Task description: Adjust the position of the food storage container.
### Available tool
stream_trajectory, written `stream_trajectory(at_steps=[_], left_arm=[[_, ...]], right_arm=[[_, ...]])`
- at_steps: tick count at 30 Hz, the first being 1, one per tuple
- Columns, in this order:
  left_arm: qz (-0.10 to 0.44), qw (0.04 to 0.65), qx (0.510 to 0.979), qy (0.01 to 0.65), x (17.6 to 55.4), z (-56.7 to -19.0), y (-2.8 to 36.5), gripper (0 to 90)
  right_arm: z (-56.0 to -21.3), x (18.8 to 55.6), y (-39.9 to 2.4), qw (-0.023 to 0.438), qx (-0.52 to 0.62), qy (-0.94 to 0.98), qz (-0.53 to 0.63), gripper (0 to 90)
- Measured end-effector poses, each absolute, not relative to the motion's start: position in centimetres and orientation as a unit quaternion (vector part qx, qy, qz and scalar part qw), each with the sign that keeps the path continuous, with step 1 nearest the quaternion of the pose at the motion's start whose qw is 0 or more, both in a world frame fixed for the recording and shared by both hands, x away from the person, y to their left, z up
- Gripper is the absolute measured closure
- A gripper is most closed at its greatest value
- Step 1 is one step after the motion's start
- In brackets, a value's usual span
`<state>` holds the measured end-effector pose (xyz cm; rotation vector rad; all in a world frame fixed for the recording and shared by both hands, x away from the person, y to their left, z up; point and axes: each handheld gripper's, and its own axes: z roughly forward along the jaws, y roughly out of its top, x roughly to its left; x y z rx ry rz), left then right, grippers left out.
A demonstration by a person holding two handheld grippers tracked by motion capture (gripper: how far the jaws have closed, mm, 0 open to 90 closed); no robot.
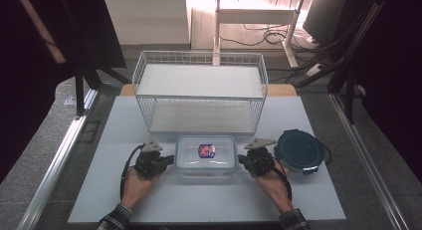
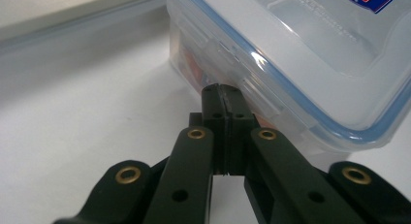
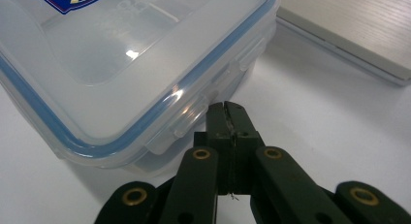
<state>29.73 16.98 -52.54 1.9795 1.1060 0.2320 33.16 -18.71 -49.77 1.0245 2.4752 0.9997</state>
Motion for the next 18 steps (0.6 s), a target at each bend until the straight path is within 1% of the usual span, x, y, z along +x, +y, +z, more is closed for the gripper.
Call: stream_trajectory(at_steps=[6, 13, 18], left_arm=[[0.075, 0.419, 0.79, 0.44, 28.1, -52.5, 16.6, 90.0], [0.078, 0.411, 0.797, 0.435, 26.9, -52.3, 16.4, 90.0], [0.077, 0.409, 0.797, 0.437, 25.8, -52.3, 16.5, 90.0]], right_arm=[[-49.6, 31.7, -19.2, 0.137, 0.358, 0.859, 0.341, 89.5], [-49.5, 29.9, -19.2, 0.142, 0.354, 0.863, 0.332, 89.6], [-49.5, 29.3, -19.2, 0.139, 0.353, 0.864, 0.33, 89.5]])
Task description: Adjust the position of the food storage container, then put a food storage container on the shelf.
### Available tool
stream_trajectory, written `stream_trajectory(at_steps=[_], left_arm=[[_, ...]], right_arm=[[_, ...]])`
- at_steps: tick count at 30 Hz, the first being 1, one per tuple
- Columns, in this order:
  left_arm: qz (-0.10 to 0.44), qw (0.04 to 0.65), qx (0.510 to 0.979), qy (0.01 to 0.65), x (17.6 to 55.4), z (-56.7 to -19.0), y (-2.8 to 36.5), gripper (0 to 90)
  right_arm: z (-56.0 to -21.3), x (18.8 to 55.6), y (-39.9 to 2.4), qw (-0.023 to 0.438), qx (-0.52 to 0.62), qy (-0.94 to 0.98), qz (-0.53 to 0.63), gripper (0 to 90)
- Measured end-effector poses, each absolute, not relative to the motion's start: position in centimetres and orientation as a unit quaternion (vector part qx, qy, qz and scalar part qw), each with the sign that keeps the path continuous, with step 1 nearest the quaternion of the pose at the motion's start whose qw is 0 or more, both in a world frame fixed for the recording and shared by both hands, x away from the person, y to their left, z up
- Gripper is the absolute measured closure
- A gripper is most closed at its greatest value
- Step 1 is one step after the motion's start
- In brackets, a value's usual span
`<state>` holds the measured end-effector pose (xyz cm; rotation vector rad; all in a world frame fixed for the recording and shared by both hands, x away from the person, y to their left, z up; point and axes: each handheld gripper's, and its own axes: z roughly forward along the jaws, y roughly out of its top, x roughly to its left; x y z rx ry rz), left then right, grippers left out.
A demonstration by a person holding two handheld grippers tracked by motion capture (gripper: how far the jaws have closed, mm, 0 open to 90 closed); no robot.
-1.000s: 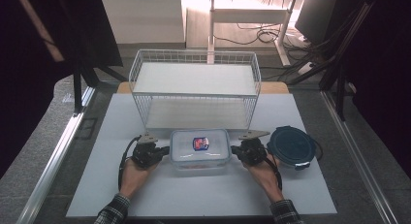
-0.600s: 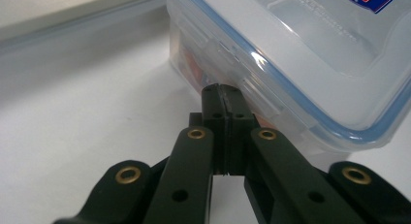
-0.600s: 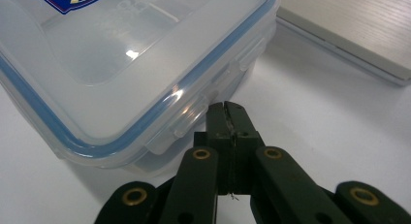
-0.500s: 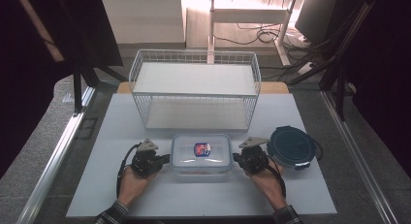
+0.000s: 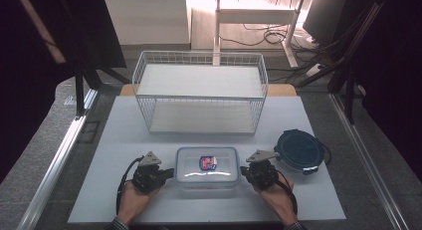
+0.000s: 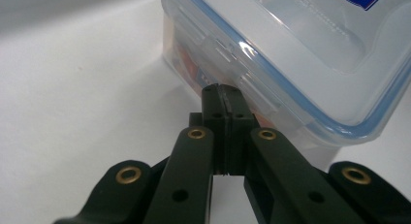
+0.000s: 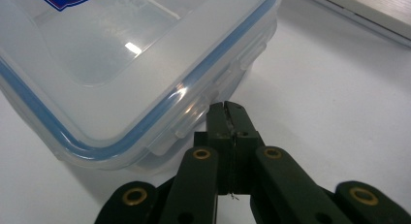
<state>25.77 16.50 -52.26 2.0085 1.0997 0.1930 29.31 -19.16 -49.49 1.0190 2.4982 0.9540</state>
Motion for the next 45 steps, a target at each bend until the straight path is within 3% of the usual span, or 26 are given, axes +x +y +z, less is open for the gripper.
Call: stream_trajectory(at_steps=[4, 6, 10, 11, 13, 14, 15, 16, 17, 20, 23, 30, 45], left_arm=[[0.073, 0.415, 0.801, 0.425, 26.1, -52.3, 16.8, 88.7], [0.123, 0.398, 0.803, 0.427, 25.8, -51.7, 17.6, 78.8], [0.121, 0.402, 0.802, 0.425, 25.3, -51.5, 18.5, 53.7], [0.121, 0.402, 0.802, 0.425, 25.3, -51.5, 18.5, 48.0], [0.121, 0.4, 0.804, 0.424, 24.8, -51.7, 19.0, 38.8], [0.121, 0.4, 0.804, 0.424, 24.8, -51.7, 19.0, 35.0], [0.112, 0.413, 0.798, 0.424, 24.5, -51.8, 19.4, 30.5], [0.112, 0.413, 0.798, 0.424, 24.5, -51.8, 19.4, 26.0], [0.107, 0.418, 0.796, 0.423, 24.3, -51.8, 19.5, 26.0], [0.101, 0.429, 0.792, 0.423, 23.5, -51.9, 19.8, 12.9], [0.113, 0.419, 0.798, 0.418, 23.1, -52.3, 19.6, 4.3], [0.107, 0.429, 0.798, 0.411, 22.7, -53.3, 19.6, 1.2], [0.105, 0.443, 0.789, 0.413, 22.9, -53.2, 19.6, 2.4]], right_arm=[[-49.6, 29.7, -19.8, 0.116, 0.356, 0.859, 0.349, 89.4], [-49.2, 29.6, -20.1, 0.133, 0.352, 0.859, 0.347, 88.3], [-49.1, 29.3, -21.0, 0.131, 0.347, 0.857, 0.356, 74.4], [-49.1, 29.3, -21.0, 0.131, 0.347, 0.857, 0.356, 74.4], [-49.0, 28.9, -21.4, 0.138, 0.348, 0.856, 0.356, 62.2], [-49.0, 28.9, -21.4, 0.138, 0.348, 0.856, 0.356, 62.2], [-48.7, 28.4, -21.8, 0.145, 0.347, 0.853, 0.363, 52.2], [-48.7, 28.4, -21.8, 0.145, 0.347, 0.853, 0.363, 52.2], [-48.7, 28.3, -21.9, 0.145, 0.347, 0.851, 0.366, 47.8], [-48.7, 27.7, -22.7, 0.141, 0.342, 0.848, 0.378, 29.9], [-48.7, 27.3, -23.0, 0.137, 0.342, 0.843, 0.392, 19.8], [-49.7, 26.7, -23.5, 0.14, 0.345, 0.843, 0.388, 8.2], [-49.4, 26.6, -23.2, 0.144, 0.336, 0.841, 0.398, 5.6]])
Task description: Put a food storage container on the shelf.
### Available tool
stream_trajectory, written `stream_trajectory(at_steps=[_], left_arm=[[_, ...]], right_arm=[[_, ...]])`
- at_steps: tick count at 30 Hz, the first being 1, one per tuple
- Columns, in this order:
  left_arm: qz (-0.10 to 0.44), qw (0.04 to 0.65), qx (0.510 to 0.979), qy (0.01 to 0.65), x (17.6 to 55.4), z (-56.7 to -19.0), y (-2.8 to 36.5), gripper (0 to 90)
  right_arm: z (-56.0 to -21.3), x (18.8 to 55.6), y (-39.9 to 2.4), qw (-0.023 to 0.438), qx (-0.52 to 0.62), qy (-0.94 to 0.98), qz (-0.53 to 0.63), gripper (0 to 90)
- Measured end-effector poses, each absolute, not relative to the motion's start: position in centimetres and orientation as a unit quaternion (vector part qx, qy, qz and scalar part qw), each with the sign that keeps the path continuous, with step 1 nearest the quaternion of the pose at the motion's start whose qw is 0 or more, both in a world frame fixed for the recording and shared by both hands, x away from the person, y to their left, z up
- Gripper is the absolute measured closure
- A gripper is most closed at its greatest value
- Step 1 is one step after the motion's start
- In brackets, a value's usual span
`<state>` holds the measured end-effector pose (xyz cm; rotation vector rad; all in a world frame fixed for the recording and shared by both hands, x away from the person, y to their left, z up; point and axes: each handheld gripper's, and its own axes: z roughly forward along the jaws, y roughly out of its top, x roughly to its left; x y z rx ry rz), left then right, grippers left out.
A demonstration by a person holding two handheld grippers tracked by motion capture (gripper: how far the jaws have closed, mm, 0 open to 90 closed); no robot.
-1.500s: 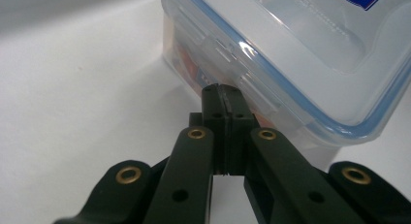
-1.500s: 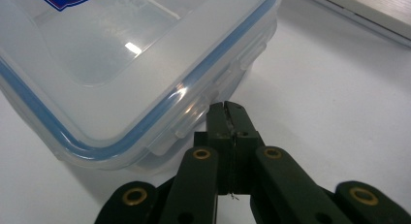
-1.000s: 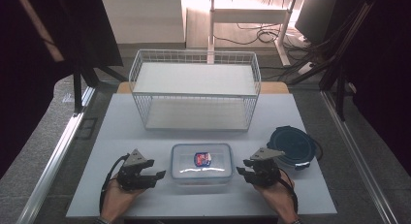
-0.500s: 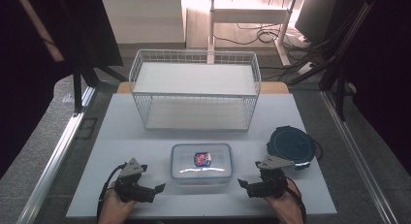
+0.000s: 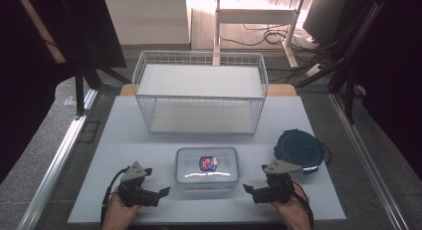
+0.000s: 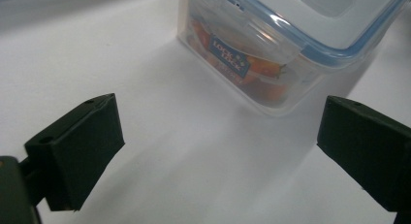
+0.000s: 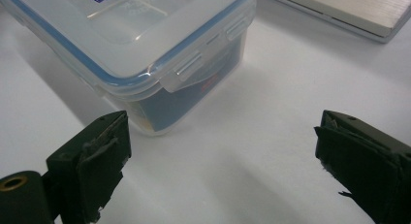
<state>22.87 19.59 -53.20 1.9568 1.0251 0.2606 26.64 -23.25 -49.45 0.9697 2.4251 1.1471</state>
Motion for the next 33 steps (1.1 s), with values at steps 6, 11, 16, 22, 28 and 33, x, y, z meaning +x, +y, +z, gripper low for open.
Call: stream_trajectory(at_steps=[6, 11, 16, 22, 28, 33], left_arm=[[0.098, 0.455, 0.788, 0.403, 23.5, -51.7, 19.4, 2.7], [0.089, 0.461, 0.794, 0.386, 24.9, -49.9, 18.2, 2.8], [0.075, 0.444, 0.808, 0.381, 26.7, -49.5, 16.5, 2.8], [0.053, 0.435, 0.809, 0.392, 28.6, -49.6, 15.3, 0.6], [0.029, 0.429, 0.811, 0.397, 29.3, -50.4, 15.1, 0.0], [-0.033, 0.45, 0.795, 0.406, 30.1, -51.4, 15.5, 0.0]], right_arm=[[-48.3, 26.8, -23.1, 0.143, 0.334, 0.834, 0.415, 4.6], [-47.4, 27.8, -21.8, 0.113, 0.331, 0.834, 0.427, 3.9], [-47.3, 29.0, -20.2, 0.115, 0.334, 0.842, 0.408, 3.3], [-47.6, 30.1, -18.9, 0.095, 0.342, 0.847, 0.396, 1.3], [-48.2, 31.4, -18.3, 0.067, 0.362, 0.842, 0.394, 1.2], [-49.0, 32.2, -18.3, 0.008, 0.376, 0.835, 0.401, 0.2]])
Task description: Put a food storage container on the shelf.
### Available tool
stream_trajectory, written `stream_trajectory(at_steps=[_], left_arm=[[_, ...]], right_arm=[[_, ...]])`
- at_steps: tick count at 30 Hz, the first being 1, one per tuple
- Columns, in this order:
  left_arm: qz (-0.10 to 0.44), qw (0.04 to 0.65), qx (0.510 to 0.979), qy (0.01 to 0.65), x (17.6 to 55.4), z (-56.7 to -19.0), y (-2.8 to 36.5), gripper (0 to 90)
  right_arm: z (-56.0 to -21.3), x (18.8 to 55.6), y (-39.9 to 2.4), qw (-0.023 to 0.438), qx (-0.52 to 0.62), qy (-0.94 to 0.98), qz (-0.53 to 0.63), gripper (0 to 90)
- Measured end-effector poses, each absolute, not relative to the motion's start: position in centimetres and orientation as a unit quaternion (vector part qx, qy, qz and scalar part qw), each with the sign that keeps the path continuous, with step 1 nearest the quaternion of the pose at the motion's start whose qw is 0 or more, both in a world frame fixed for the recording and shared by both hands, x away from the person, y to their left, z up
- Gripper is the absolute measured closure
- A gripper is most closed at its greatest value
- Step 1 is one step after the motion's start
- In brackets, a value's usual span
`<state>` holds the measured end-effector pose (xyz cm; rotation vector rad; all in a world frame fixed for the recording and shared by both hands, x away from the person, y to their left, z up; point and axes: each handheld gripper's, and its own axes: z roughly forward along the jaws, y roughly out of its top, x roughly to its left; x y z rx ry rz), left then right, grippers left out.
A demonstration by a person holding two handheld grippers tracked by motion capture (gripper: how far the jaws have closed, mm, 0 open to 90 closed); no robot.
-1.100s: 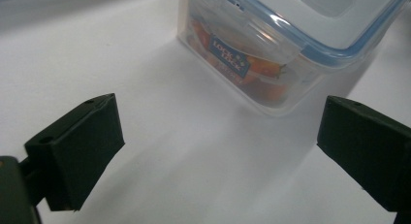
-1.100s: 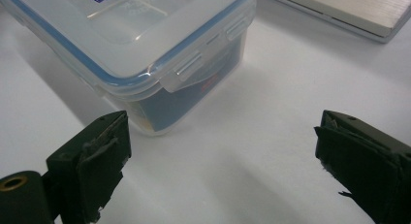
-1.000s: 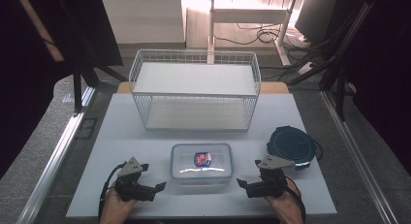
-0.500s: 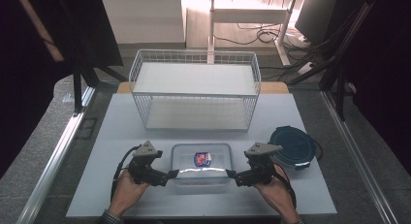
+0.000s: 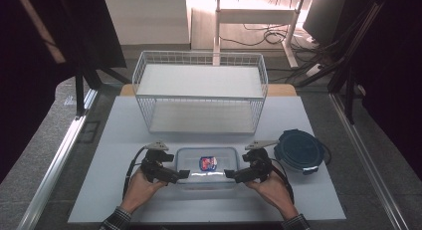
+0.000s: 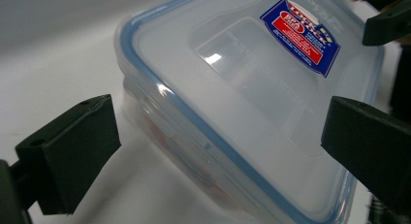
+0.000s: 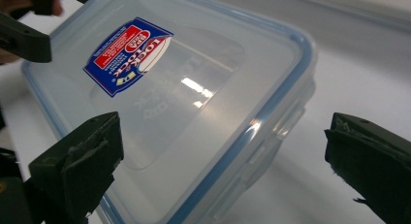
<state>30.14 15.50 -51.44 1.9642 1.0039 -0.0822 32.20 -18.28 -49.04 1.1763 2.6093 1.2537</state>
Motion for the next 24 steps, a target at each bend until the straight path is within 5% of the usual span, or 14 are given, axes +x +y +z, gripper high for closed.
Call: stream_trajectory(at_steps=[5, 10, 15, 19, 24], left_arm=[[-0.096, 0.459, 0.783, 0.409, 30.4, -52.5, 15.3, 0.0], [-0.137, 0.449, 0.774, 0.424, 30.2, -52.8, 15.6, 0.9], [-0.142, 0.464, 0.764, 0.424, 29.6, -52.2, 17.1, 22.8], [-0.145, 0.475, 0.757, 0.425, 29.4, -52.2, 17.5, 31.4], [-0.136, 0.5, 0.745, 0.419, 28.5, -51.7, 18.3, 46.0]], right_arm=[[-50.1, 32.9, -18.1, -0.075, 0.387, 0.826, 0.402, 0.5], [-50.3, 33.1, -18.2, -0.104, 0.393, 0.823, 0.396, 4.0], [-49.9, 33.0, -19.5, -0.129, 0.411, 0.809, 0.401, 18.8], [-49.8, 32.9, -20.0, -0.141, 0.407, 0.808, 0.402, 23.6], [-48.6, 32.3, -21.3, -0.127, 0.408, 0.794, 0.431, 44.3]])
